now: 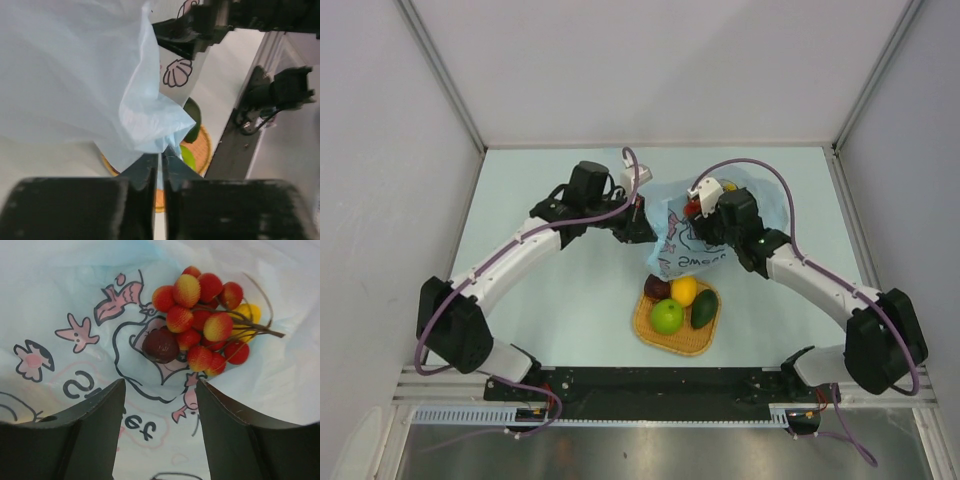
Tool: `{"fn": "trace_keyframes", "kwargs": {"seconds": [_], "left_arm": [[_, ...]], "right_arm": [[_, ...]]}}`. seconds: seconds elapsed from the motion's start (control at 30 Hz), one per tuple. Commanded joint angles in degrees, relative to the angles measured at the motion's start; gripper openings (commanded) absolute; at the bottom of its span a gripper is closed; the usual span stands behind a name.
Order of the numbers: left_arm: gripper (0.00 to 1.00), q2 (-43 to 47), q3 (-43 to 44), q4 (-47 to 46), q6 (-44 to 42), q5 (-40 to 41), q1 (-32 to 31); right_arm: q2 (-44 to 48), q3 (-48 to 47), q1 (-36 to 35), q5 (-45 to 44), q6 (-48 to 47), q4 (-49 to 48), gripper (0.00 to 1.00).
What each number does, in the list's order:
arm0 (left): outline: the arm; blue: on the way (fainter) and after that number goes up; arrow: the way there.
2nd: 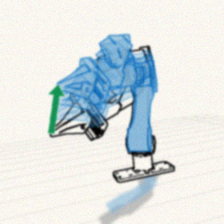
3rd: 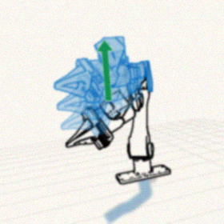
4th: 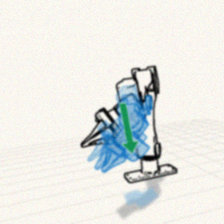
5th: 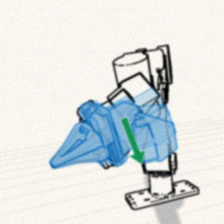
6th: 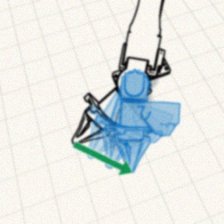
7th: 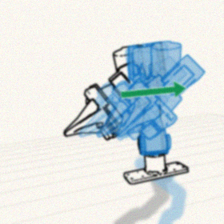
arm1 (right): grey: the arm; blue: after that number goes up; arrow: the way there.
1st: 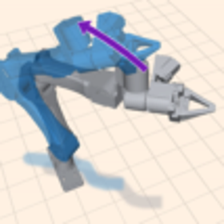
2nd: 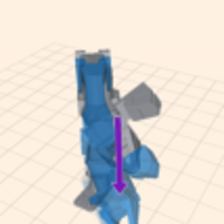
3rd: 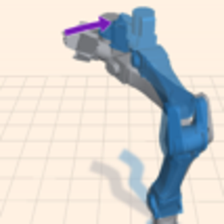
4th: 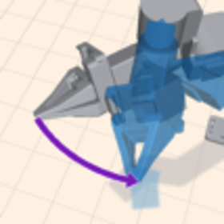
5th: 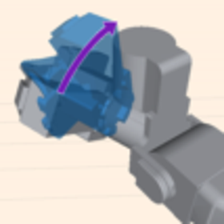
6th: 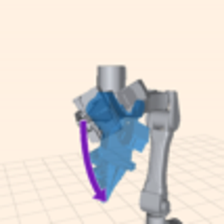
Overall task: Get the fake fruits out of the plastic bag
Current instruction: Take out the fake fruit from the plastic bag.
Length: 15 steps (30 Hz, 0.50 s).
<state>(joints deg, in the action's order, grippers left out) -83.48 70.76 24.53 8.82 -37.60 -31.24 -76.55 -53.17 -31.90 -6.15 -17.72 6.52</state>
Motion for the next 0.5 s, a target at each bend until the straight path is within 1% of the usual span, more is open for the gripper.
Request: {"fn": "trace_keyframes", "kwargs": {"seconds": [0.0, 0.03, 0.13, 0.27, 0.47], "left_arm": [[0.0, 1.13, 3.33, -2.12, -0.99, 1.38, -1.01], [0.0, 1.91, 2.63, -2.04, -1.61, 1.39, -0.92], [0.0, 3.67, -0.53, -2.3, -2.14, 1.31, -1.01], [0.0, 6.31, -3.96, -3.53, -1.7, 0.69, -1.01], [0.0, 7.02, -3.96, -3.62, -2.49, 1.39, -1.01]], "right_arm": [[-2.37, -0.89, 1.66, 2.62, 3.29, -3.71, 0.62], [-2.2, -0.02, 1.84, 2.72, 5.22, -4.93, 0.61], [-2.2, 2.1, 2.72, 3.25, 6.9, -5.29, 0.57], [-5.0, 1.75, 3.25, 3.87, 5.59, -7.92, 0.6], [-11.77, -1.15, 3.77, 4.56, 4.62, -10.04, 0.59]]}}
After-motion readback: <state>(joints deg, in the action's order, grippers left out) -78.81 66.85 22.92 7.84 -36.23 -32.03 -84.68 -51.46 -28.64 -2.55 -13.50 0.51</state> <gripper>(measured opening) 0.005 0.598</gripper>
